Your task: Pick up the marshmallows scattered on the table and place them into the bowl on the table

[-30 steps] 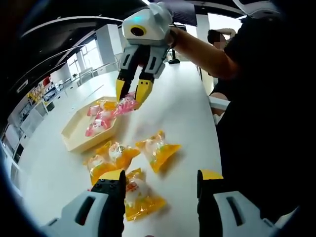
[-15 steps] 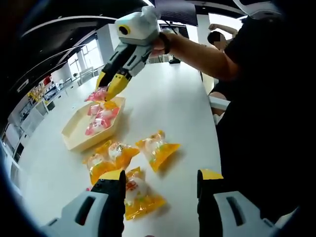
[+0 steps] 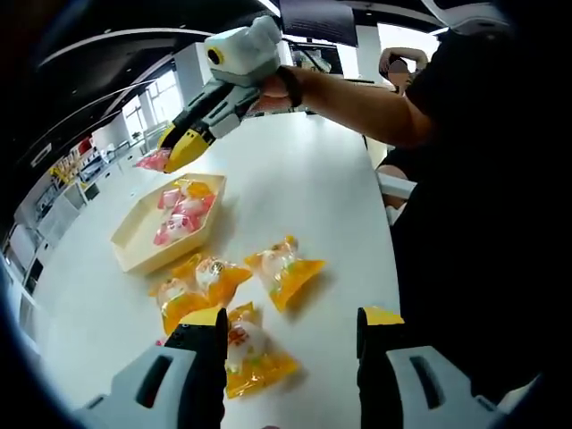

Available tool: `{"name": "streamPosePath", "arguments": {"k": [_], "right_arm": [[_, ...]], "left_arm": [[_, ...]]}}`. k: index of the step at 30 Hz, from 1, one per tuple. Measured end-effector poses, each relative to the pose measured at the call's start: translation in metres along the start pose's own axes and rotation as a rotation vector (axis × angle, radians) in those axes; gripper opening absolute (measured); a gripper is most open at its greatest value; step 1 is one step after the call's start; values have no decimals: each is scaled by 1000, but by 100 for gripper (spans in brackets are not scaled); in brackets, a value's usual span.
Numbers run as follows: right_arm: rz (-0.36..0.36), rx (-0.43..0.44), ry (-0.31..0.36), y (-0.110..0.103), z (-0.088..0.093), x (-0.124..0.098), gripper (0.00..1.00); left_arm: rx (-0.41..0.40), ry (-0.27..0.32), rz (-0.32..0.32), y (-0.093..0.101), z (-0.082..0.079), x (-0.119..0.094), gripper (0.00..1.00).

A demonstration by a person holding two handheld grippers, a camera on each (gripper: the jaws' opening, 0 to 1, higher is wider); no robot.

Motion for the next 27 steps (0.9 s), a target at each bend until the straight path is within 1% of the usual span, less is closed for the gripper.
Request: {"name": "streamPosePath", "arguments": {"k": [3,4,5,7,11,17,24,27], "right_arm": [[8,48,30,4,-2,1,20],[7,83,47,8,-1,3,20],[7,83,45,8,0,3,20],[33,74,42,8,1,6,20],[33,76,42,7,4,10,20],[28,94,38,9,8,15,20],[54,146,40,18,10,21,21],[60,148,29,17,12,22,21]], "left_arm": [[-2,-1,1,0,0,0,58],[-4,-1,-1,-1,1,0,58],[-4,-1,-1,-1,1,0,58],[-5,-1,-1,-1,1,0,58],[-3,-1,0,-1,1,0,58],[-3,0,1,0,1,0,58],[-3,0,0,0,0,0,58],[-2,4,0,1,-1,-1,58]]}}
Point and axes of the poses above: the point that each gripper's makers call its tool centre point, and the gripper's own axes: x roughly forward along the fingers, y roughly to its right, z roughly out of its underside, the point moved 5 cm from there along -x, roughly backward along the fingers, and after that the axes turned 14 degrees about -y, right-handed, at the moved point
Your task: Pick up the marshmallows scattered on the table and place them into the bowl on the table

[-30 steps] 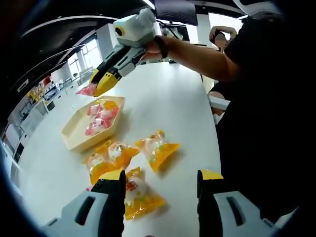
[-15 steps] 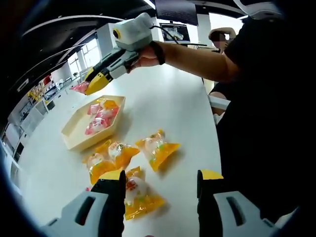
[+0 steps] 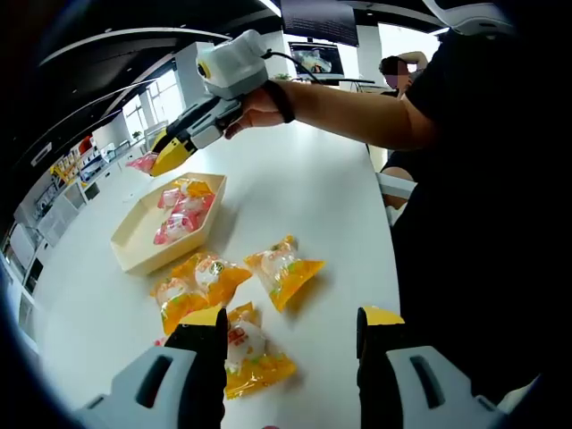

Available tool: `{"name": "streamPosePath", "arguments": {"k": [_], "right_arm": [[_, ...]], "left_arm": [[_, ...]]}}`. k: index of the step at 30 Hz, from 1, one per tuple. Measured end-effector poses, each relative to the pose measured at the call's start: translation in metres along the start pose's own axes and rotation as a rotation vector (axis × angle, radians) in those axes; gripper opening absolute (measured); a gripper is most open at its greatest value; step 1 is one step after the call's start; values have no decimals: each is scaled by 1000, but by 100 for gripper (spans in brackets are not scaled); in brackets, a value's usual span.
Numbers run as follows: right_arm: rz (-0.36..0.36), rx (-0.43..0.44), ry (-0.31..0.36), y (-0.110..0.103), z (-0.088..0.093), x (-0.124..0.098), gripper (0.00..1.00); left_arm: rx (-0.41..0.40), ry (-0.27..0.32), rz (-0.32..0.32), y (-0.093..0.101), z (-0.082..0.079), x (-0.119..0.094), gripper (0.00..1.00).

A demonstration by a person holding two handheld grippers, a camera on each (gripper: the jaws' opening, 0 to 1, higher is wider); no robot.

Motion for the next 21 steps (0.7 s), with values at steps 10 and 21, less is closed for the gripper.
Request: {"name": "streamPosePath", "arguments": {"k": [10,21], "right_arm": [[-4,6,-3,-1,1,3,21],[-29,2,-23,-3,2,6,38]], "left_arm": [[-4,7,4,0,0,-1,58],[1,6,-1,-1,-1,-3,58]]}}
Point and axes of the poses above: the point that each gripper's makers call its tool centre point, and the gripper's own axes: x roughly forward along the fingers, y roughly to its right, z roughly out of its underside, the point moved 5 cm from there along -x, roughly backward along the fingers, and after that the axes turned 14 degrees about -y, right-handed, at the moved point
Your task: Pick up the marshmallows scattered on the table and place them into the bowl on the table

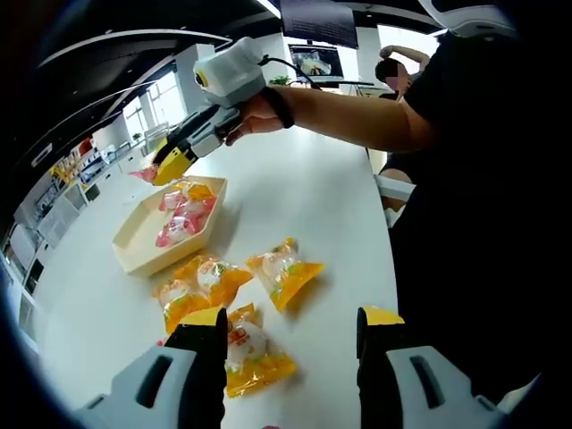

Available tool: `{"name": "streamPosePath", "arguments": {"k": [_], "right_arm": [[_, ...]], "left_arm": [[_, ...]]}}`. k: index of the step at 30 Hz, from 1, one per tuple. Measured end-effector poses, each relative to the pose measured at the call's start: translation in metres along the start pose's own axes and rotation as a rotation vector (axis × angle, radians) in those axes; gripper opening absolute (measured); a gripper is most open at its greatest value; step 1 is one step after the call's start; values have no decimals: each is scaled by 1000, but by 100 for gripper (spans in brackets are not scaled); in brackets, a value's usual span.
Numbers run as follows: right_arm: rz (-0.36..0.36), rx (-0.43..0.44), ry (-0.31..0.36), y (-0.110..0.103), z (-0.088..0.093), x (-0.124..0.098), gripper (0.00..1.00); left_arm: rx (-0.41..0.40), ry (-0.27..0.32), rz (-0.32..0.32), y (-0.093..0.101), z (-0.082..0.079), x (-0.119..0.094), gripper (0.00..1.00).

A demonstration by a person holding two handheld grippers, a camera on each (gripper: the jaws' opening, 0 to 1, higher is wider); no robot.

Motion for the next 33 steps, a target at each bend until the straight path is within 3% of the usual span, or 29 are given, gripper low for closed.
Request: {"name": "streamPosePath", "arguments": {"k": [2,3,9,33], "right_arm": [[-45,-6,-28,-7,3,2,55],[-43,1,-31,-6,3,3,59],[-42,38,-49,-6,6,2,65],[-62,39,-37,-13,-3,-21,61]], "left_arm": [[0,0,0,0,0,0,58],[1,-1,1,0,0,0,58],[8,-1,-4,0,-1,-1,58],[6,4,-11,-1,-1,-3,58]]}}
Point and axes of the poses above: the point that each gripper's makers call its tool centre point, and the gripper's own axes: x roughly forward along the fingers, y roughly to its right, z roughly out of its underside, the point moved 5 cm from there along -x, roughly backward along the fingers, and after that the axes turned 14 degrees about -y, right-handed, at the moved point
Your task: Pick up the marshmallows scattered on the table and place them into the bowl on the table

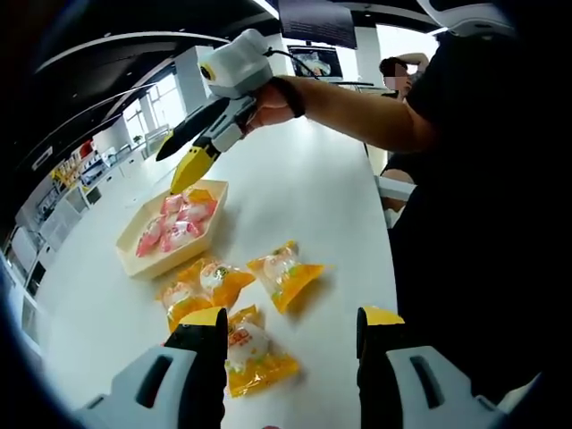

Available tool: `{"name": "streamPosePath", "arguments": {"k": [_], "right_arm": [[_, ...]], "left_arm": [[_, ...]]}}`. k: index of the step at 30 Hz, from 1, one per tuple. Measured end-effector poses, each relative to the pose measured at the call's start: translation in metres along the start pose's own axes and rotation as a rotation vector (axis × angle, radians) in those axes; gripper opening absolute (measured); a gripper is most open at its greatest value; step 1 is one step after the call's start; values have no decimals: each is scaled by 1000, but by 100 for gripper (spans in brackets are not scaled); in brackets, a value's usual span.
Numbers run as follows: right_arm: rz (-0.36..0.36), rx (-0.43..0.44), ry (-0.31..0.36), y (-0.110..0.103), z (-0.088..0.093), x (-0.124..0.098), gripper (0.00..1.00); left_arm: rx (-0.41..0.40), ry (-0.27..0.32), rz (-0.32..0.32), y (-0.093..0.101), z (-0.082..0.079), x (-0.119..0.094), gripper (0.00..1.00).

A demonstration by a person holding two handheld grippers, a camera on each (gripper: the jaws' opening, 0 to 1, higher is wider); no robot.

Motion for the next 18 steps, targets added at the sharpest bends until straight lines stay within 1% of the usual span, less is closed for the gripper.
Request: {"name": "streamPosePath", "arguments": {"k": [8,12,18], "right_arm": [[0,-16,-17,-4,2,-8,61],[4,-18,-36,-6,6,-12,60],[8,-12,-43,-7,7,-16,60]], "left_arm": [[6,11,2,-1,-4,2,58],[3,6,4,0,-2,3,58],[-2,3,-1,-1,-1,2,58]]}}
Point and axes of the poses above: the point that each gripper's makers call its tool centre point, and the gripper's own axes: x roughly forward along the fingers, y roughly to its right, z roughly out of its underside, the point moved 5 cm from there along -x, roughly backward along the fingers, and after that the axes turned 14 degrees about -y, right-handed, at the moved point
